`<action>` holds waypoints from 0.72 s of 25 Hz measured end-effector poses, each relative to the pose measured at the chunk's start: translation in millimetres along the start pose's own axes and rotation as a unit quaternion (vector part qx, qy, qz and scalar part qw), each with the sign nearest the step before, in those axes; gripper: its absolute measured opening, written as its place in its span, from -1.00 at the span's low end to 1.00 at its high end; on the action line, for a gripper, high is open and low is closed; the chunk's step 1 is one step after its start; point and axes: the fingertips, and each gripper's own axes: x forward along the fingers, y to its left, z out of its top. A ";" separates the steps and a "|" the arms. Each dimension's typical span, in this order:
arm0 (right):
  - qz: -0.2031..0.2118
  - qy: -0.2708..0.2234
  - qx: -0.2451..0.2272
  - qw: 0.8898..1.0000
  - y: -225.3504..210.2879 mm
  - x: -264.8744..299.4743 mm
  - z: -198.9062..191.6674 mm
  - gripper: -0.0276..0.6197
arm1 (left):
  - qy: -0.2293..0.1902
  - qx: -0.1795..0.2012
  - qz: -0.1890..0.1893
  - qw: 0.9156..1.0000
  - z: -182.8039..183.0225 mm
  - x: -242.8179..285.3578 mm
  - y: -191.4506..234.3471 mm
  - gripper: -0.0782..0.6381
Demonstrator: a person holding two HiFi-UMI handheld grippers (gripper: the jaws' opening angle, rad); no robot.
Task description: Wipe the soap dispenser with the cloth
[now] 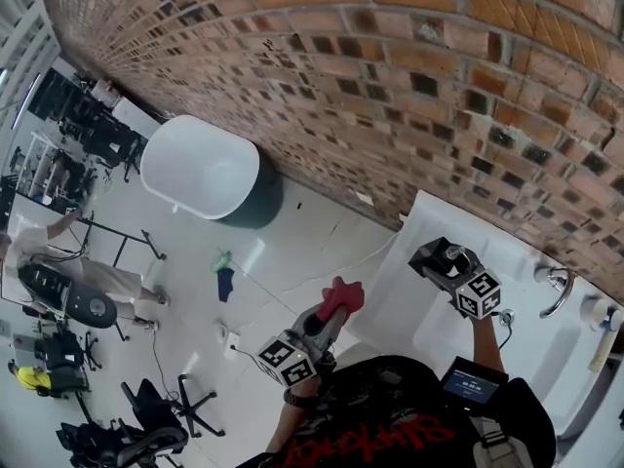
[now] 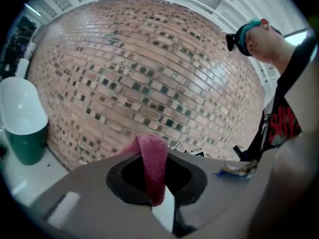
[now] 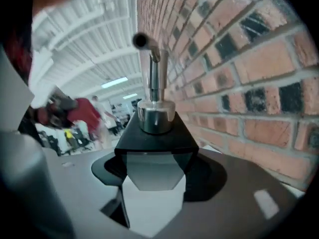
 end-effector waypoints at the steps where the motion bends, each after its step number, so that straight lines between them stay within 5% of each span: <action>1: 0.038 -0.020 -0.001 0.999 23.4 -16.6 21.6 0.03 | 0.002 0.005 -0.036 0.999 2.5 10.4 -8.6 -0.67; 7: 0.136 -0.043 -0.059 0.988 129.8 -73.3 73.7 0.03 | 0.038 -0.033 -0.217 0.975 6.6 45.7 -51.5 -0.67; 13: 0.096 -0.002 -0.117 0.988 189.1 -70.4 91.8 0.03 | 0.065 -0.085 -0.397 0.911 12.0 30.6 -112.0 -0.67; 18: 0.057 0.007 -0.158 0.986 210.5 -79.4 107.1 0.03 | 0.048 -0.061 -0.453 0.888 19.6 10.6 -128.5 -0.67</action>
